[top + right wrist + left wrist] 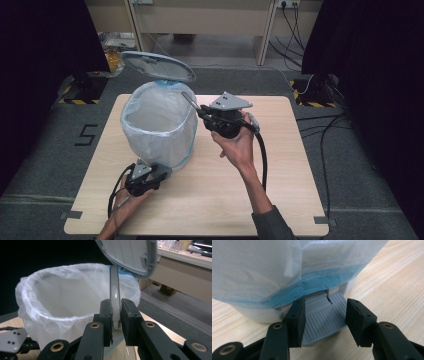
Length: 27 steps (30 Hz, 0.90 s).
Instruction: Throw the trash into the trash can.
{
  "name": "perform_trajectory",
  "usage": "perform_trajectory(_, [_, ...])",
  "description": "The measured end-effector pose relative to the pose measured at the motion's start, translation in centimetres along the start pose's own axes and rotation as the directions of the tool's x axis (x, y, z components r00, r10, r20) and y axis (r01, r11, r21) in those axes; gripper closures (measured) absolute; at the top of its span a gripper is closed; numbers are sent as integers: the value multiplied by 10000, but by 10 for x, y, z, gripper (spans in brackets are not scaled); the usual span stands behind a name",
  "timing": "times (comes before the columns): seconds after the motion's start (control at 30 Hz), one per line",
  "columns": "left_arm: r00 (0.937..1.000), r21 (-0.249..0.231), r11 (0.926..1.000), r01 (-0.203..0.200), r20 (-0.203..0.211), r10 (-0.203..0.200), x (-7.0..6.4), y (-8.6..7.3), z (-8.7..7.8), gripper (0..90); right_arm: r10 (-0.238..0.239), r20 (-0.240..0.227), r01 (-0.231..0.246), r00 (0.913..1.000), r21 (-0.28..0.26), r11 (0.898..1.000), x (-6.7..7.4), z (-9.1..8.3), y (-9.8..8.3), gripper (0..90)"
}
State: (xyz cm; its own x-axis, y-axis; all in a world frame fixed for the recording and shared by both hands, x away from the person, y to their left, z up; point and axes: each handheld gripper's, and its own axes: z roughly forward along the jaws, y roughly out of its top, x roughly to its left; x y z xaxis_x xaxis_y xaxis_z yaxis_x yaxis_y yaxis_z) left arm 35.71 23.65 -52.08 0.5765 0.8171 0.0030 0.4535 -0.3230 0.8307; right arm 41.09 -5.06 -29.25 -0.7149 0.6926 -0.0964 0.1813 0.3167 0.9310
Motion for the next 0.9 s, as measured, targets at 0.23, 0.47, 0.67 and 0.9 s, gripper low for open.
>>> perform_trajectory(0.23, [10000, 3, 10000, -9, -7, 9, 0, 0, 0, 499, -79, -308, 79, 9995, 17, 10000, 9, 14, 12, 795])
perform_trajectory(0.47, [10000, 7, 10000, -9, 11, 9, 0, 0, 0, 499, -236, -441, 240, 9987, 74, 9997, 15, 30, 25, 795])
perform_trajectory(0.67, [10000, -2, 10000, -7, 17, 7, 0, 0, 0, 500, -219, -393, 222, 9990, 58, 9997, 16, 42, 32, 796])
perform_trajectory(0.9, [10000, -8, 10000, -10, 25, 10, 0, 0, 0, 500, -324, -533, 330, 9981, 118, 9994, 24, 53, 40, 795])
